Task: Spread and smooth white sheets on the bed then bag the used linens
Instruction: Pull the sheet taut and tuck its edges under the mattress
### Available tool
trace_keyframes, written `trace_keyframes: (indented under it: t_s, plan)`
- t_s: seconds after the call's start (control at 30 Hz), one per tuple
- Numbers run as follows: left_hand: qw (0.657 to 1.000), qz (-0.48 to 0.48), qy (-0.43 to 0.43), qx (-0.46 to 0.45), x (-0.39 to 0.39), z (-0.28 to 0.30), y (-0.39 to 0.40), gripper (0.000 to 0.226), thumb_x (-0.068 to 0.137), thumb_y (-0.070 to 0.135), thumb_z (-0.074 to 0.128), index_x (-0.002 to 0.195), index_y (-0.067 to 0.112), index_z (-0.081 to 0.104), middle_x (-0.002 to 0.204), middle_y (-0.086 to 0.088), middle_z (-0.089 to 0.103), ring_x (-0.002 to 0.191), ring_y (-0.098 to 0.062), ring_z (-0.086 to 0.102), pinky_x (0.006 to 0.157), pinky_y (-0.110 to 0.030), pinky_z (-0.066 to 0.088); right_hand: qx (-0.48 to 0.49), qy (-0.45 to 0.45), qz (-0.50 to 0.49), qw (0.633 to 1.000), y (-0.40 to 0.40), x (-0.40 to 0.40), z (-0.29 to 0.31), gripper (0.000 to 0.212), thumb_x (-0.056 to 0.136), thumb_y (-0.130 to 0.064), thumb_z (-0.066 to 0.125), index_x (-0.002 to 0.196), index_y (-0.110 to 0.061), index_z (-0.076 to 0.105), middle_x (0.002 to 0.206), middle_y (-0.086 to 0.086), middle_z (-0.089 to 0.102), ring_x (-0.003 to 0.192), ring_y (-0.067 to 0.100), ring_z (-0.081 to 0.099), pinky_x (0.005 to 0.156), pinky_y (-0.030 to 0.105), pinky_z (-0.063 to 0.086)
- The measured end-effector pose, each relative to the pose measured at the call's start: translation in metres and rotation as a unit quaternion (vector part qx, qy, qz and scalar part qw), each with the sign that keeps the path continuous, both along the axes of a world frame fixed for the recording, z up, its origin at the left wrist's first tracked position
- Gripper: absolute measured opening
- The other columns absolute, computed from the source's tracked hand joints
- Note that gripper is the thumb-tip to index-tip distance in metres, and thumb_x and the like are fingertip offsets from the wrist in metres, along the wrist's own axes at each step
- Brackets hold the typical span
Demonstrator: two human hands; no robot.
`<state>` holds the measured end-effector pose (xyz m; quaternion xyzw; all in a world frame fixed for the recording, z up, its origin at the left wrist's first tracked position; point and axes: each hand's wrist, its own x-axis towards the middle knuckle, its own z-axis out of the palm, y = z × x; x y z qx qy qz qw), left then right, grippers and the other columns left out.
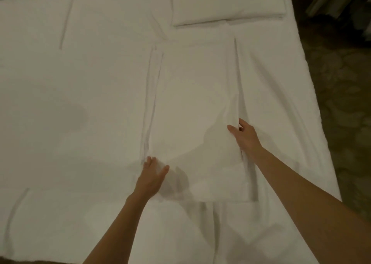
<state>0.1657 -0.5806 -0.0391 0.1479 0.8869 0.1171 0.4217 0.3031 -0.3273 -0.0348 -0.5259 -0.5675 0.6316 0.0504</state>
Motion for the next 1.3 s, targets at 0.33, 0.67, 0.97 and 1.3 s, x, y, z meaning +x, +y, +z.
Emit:
trace_keyframes:
  t_s: [0.33, 0.67, 0.97, 1.3]
  plan:
    - [0.903, 0.267, -0.280, 0.185, -0.068, 0.039, -0.043, 0.068, 0.091, 0.057, 0.040, 0.152, 0.032, 0.022, 0.158, 0.004, 0.027, 0.144, -0.020, 0.028, 0.110, -0.061, 0.023, 0.012, 0.147, 0.018, 0.989, -0.070, -0.110, 0.090, 0.039, 0.093, 0.002, 0.051, 0.123, -0.022, 0.061, 0.105, -0.004, 0.071, 0.096, 0.016, 0.068, 0.092, 0.034, 0.052]
    - [0.784, 0.372, -0.409, 0.283, -0.190, 0.064, -0.089, 0.078, 0.083, 0.073, 0.037, 0.146, 0.028, 0.041, 0.147, -0.002, 0.047, 0.134, -0.029, 0.044, 0.107, -0.063, 0.032, 0.018, 0.151, 0.123, 0.981, -0.195, -0.278, 0.096, 0.062, 0.091, 0.003, 0.047, 0.146, -0.024, 0.040, 0.135, -0.001, 0.058, 0.117, 0.013, 0.057, 0.100, 0.026, 0.045]
    - [0.788, 0.373, -0.381, 0.308, -0.277, 0.049, -0.163, 0.065, 0.083, 0.065, 0.047, 0.128, 0.020, 0.060, 0.124, -0.010, 0.066, 0.114, -0.029, 0.062, 0.092, -0.043, 0.049, -0.064, 0.058, 0.253, 0.964, -0.294, -0.396, 0.020, 0.072, 0.095, -0.013, 0.049, 0.154, -0.026, 0.012, 0.098, 0.009, 0.063, 0.082, 0.021, 0.062, 0.065, 0.020, 0.050]
    - [0.911, 0.321, -0.203, 0.163, -0.283, -0.005, -0.182, 0.031, 0.088, 0.019, 0.068, 0.115, 0.005, 0.064, 0.107, -0.012, 0.069, 0.096, -0.031, 0.065, 0.084, -0.044, 0.054, 0.141, -0.088, -0.049, 0.985, -0.250, -0.292, -0.019, 0.029, 0.088, -0.002, 0.059, 0.118, -0.001, 0.060, 0.109, 0.017, 0.058, 0.090, 0.029, 0.057, 0.080, 0.026, 0.040]
